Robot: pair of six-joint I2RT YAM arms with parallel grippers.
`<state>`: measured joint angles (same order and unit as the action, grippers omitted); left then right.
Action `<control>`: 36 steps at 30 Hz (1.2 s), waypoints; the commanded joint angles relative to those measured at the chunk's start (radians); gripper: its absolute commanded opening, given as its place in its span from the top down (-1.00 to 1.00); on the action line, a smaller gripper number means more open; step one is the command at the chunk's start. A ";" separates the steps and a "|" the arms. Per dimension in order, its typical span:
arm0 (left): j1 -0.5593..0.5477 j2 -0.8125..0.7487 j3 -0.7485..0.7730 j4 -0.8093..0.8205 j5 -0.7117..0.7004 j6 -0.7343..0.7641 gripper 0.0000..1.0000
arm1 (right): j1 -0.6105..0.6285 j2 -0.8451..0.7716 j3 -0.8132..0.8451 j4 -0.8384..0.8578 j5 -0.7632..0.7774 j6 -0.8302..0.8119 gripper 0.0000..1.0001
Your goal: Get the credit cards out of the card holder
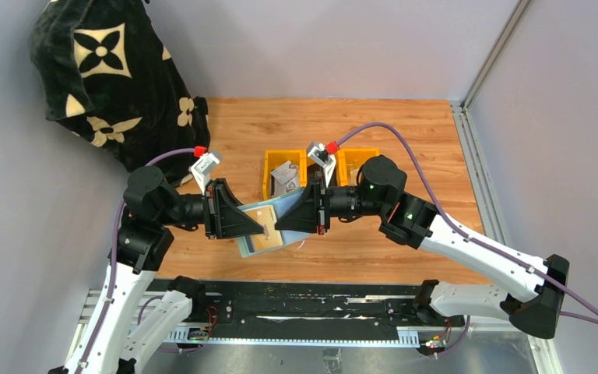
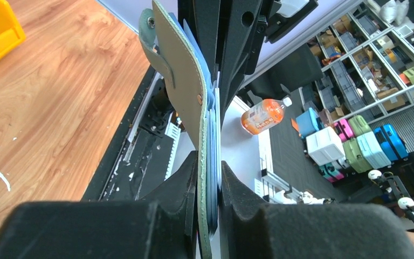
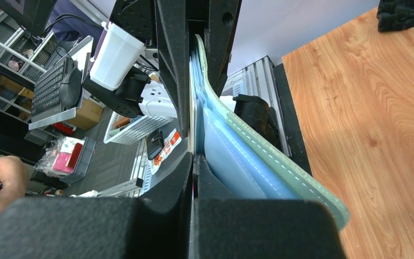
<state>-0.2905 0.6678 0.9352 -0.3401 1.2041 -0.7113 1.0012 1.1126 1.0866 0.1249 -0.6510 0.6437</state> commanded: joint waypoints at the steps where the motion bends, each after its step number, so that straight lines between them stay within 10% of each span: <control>1: -0.004 -0.007 0.031 0.021 0.038 -0.025 0.64 | -0.013 -0.041 -0.035 0.023 0.023 -0.011 1.00; 11: -0.004 -0.016 0.036 0.025 0.063 -0.038 0.37 | -0.030 -0.061 -0.051 0.030 0.033 0.007 1.00; 19: -0.005 -0.019 0.034 0.039 0.086 -0.040 0.70 | -0.030 -0.055 -0.053 0.051 0.024 0.024 1.00; 36: -0.004 -0.013 0.056 0.038 0.082 -0.048 0.71 | -0.037 -0.122 -0.087 0.019 0.015 0.008 1.00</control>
<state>-0.2913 0.6636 0.9482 -0.3222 1.2350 -0.7368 0.9867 1.0306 1.0214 0.1535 -0.6361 0.6670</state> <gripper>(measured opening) 0.157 0.004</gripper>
